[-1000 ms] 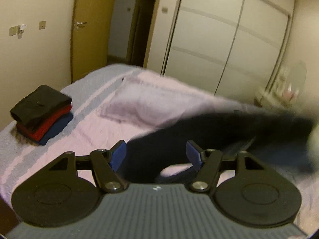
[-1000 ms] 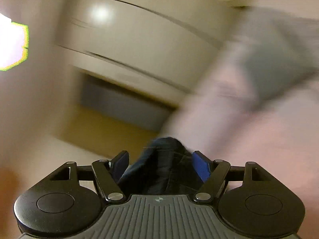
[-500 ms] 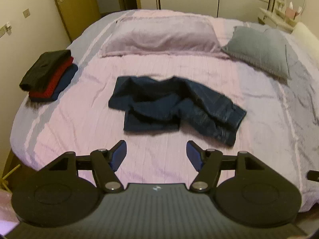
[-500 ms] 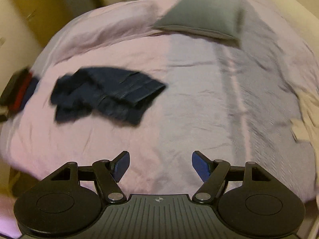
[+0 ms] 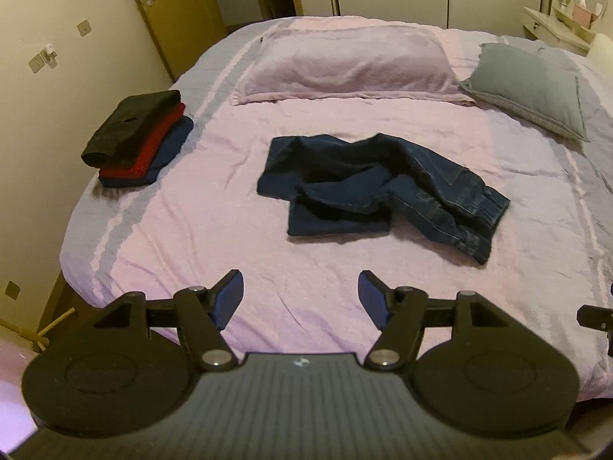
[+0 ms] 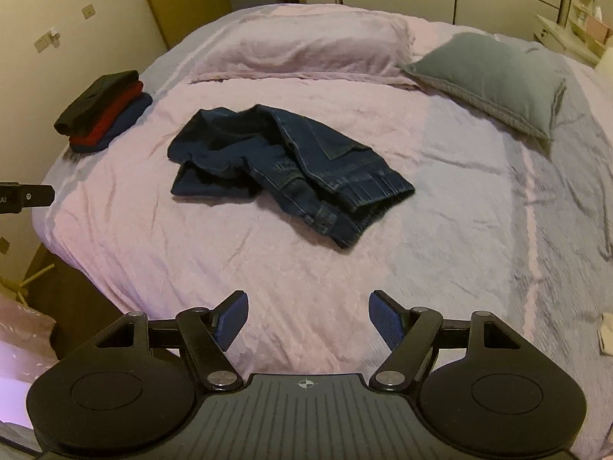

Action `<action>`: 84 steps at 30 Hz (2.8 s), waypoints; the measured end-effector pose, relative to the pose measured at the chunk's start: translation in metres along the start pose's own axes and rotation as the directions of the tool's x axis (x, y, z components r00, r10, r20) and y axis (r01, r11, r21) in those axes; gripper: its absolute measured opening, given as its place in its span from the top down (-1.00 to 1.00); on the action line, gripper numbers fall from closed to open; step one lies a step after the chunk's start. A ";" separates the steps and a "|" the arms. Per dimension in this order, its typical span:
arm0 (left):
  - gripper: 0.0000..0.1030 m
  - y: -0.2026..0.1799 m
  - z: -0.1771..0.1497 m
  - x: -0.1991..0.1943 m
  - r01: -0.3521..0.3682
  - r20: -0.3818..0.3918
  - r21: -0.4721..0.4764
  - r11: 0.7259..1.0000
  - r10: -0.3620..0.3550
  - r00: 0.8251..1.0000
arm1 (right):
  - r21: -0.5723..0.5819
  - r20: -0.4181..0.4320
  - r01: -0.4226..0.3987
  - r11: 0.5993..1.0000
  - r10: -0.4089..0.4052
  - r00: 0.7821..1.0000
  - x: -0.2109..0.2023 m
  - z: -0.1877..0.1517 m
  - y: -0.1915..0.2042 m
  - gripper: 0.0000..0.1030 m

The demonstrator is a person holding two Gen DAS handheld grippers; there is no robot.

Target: Fold clothes

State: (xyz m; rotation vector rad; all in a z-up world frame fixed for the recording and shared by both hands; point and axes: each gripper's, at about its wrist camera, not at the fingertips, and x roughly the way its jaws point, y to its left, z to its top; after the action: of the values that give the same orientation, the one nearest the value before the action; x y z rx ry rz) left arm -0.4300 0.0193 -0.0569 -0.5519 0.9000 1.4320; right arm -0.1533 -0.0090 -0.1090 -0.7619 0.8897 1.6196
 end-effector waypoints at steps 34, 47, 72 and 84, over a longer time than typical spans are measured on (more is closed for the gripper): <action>-0.24 0.135 0.084 0.266 0.231 -0.212 0.060 0.971 -0.213 0.954 | 0.516 -0.258 0.317 0.796 -0.208 0.943 0.137 0.022 0.032 -0.42; -0.24 0.099 0.040 0.343 0.260 -0.242 -0.091 0.961 -0.275 0.931 | 0.894 -0.003 0.008 0.449 -0.012 1.000 0.214 -0.013 -0.053 -0.42; -0.24 0.096 0.026 0.377 0.293 -0.194 -0.305 0.906 -0.360 0.913 | 0.917 0.393 -0.365 0.159 -0.221 0.892 0.183 -0.008 -0.159 0.68; -0.26 0.116 0.013 0.348 0.336 -0.188 -0.292 0.896 -0.398 0.898 | 0.941 -0.173 0.245 0.235 -0.289 0.942 0.149 -0.045 -0.205 0.46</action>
State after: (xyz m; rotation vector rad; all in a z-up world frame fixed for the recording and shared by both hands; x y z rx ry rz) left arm -0.5722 0.2496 -0.3051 -1.0544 0.7537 1.1475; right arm 0.0174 0.0543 -0.2908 0.0408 1.3942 0.4980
